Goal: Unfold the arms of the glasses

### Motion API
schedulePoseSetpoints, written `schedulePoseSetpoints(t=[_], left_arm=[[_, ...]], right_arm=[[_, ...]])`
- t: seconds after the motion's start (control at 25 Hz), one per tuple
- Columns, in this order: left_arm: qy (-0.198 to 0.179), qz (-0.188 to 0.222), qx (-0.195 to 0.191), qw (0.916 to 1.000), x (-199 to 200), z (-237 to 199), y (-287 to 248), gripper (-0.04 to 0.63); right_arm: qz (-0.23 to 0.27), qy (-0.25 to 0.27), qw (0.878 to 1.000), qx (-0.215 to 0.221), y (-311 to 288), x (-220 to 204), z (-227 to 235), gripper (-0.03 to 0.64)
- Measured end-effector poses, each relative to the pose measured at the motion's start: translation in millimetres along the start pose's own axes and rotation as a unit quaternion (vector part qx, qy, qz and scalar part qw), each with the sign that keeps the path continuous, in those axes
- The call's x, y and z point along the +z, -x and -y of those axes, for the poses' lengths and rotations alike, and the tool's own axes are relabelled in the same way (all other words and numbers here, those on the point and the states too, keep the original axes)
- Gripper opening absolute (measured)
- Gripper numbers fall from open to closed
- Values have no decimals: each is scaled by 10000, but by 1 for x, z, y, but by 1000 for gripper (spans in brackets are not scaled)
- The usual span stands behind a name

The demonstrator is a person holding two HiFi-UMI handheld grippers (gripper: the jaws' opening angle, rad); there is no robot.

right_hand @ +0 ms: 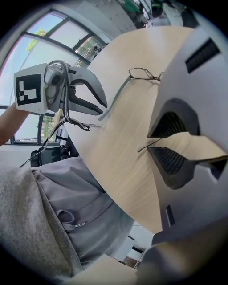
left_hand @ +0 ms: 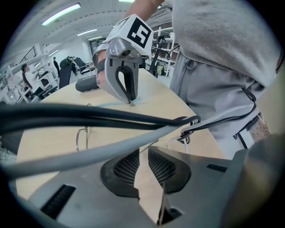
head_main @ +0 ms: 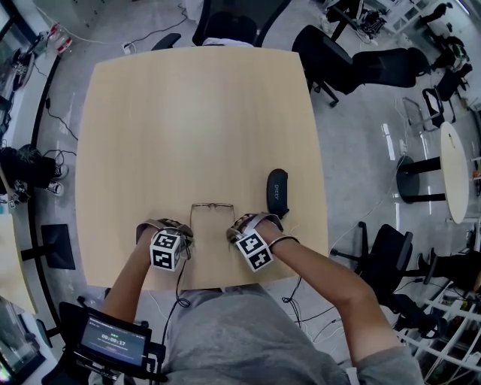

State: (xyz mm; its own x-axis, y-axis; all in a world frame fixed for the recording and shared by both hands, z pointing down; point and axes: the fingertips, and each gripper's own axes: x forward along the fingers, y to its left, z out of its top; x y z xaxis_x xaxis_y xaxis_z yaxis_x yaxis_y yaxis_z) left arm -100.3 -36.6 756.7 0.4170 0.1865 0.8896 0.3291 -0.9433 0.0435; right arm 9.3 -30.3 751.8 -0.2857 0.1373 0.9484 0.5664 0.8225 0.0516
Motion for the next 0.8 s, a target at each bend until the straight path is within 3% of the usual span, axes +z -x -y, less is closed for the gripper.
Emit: schedulePoseSetpoints(t=[0.24, 0.52, 0.8], left_arm=[[199, 48, 184, 9996, 1, 2, 9, 41], [611, 250, 572, 9962, 7, 3, 25, 41], [1206, 678, 1300, 9818, 27, -2, 51, 41]], right_arm=[[20, -165, 9998, -72, 7, -2, -5, 84], [104, -474, 9971, -580, 21, -5, 1, 84], [365, -1022, 9877, -1127, 48, 0, 7, 84]])
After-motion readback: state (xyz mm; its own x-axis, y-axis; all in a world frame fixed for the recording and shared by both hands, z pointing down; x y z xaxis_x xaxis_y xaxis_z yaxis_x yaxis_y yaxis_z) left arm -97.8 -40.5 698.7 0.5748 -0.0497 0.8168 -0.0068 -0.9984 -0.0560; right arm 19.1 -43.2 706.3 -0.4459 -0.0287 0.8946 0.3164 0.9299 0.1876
